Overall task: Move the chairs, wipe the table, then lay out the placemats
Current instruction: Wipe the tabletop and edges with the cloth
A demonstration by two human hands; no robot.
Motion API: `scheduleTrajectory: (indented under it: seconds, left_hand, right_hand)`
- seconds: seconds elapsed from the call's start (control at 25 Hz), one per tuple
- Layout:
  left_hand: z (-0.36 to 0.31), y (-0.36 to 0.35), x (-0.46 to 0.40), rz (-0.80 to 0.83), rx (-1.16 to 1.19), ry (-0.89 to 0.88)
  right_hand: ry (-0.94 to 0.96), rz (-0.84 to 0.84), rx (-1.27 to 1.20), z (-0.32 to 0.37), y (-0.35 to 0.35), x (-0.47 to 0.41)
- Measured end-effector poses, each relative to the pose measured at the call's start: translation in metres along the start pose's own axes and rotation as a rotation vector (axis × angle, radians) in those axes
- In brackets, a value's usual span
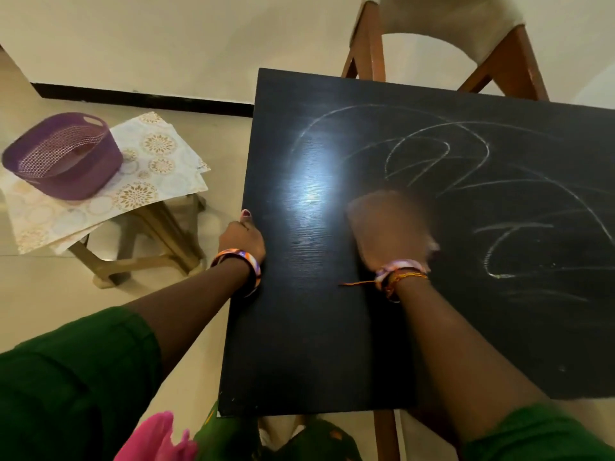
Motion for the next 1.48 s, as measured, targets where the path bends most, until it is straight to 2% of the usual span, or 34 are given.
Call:
scheduleTrajectory:
  seconds: [0.12,0.2,0.24,0.32,0.48,0.56,0.68,0.8,0.88,0.92,0.96,1.04,1.16,1.24,1.28,1.36,1.48]
  left_hand:
    - [-0.003,0.001,0.001,-0.014,-0.035,-0.011]
    - [-0.006,0.002,-0.001,-0.032,-0.074,-0.016]
    - [-0.006,0.002,-0.001,-0.047,-0.093,-0.012]
    - [-0.006,0.005,-0.001,-0.086,-0.121,0.005]
    - [-0.005,0.007,-0.003,-0.115,-0.153,0.015]
    - [-0.004,0.006,-0.004,-0.130,-0.156,0.019]
    - [-0.005,0.006,-0.004,-0.136,-0.150,0.020]
    - [-0.003,0.004,-0.010,-0.114,-0.171,0.035]
    - [-0.001,0.003,-0.012,-0.116,-0.182,0.065]
    - [0.000,0.003,-0.012,-0.121,-0.185,0.076]
    - [0.001,0.003,-0.012,-0.124,-0.185,0.087]
    - [0.003,0.003,-0.012,-0.130,-0.175,0.101]
    - [0.004,0.005,-0.010,-0.135,-0.160,0.125]
    - [0.003,0.005,-0.008,-0.147,-0.162,0.121]
    - [0.003,0.005,-0.008,-0.148,-0.163,0.119]
    - [0.005,0.004,-0.008,-0.136,-0.145,0.128]
    - [0.003,0.004,-0.006,-0.133,-0.133,0.133]
  right_hand:
    - [-0.359,0.009,-0.071,-0.102,0.020,-0.012]
    - [-0.492,0.067,-0.123,-0.106,0.026,0.000]
    - [-0.460,0.059,-0.111,-0.087,0.030,0.002]
    - [-0.238,0.060,-0.120,-0.019,0.029,0.007]
    - [0.451,0.116,-0.138,0.121,0.025,0.044]
    - [0.551,0.109,-0.156,0.124,0.026,0.032]
    - [0.334,0.034,-0.140,0.050,0.016,-0.039]
    - [-0.097,-0.074,-0.083,-0.065,0.029,-0.085]
    - [-0.355,0.003,-0.173,-0.109,0.030,-0.082]
    - [-0.404,0.043,-0.169,-0.108,0.030,-0.075]
    - [-0.399,0.052,-0.165,-0.091,0.031,-0.067]
    - [-0.224,0.056,-0.176,-0.027,0.031,-0.055]
    - [0.219,0.072,-0.176,0.090,0.024,-0.007]
    - [0.433,0.102,-0.175,0.124,0.025,0.014]
    - [0.457,0.103,-0.193,0.122,0.022,0.005]
    - [0.362,0.054,-0.206,0.085,0.017,-0.029]
    - [0.021,-0.027,-0.123,-0.016,0.016,-0.086]
Point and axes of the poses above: each hand's wrist, its own x-axis away from the middle knuckle, its own y-axis out of the back of the hand, z = x × y, the point moved 10 cm from there along -x, towards the middle knuckle, and after that the axes turned 8 degrees about -y, right-handed, at the moved point
